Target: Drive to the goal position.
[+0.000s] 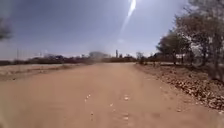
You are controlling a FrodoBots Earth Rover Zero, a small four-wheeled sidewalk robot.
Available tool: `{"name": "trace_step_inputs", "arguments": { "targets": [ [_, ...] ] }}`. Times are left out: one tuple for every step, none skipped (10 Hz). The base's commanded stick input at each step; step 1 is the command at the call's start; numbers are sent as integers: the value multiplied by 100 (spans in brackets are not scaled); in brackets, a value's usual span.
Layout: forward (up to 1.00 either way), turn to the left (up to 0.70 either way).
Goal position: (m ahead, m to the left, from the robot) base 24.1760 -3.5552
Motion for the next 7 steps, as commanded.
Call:
{"name": "trace_step_inputs", "arguments": {
  "targets": [
    [100,0],
    [100,0],
    [100,0],
    [100,0],
    [100,0],
    [100,0],
    [100,0]
  ]
}}
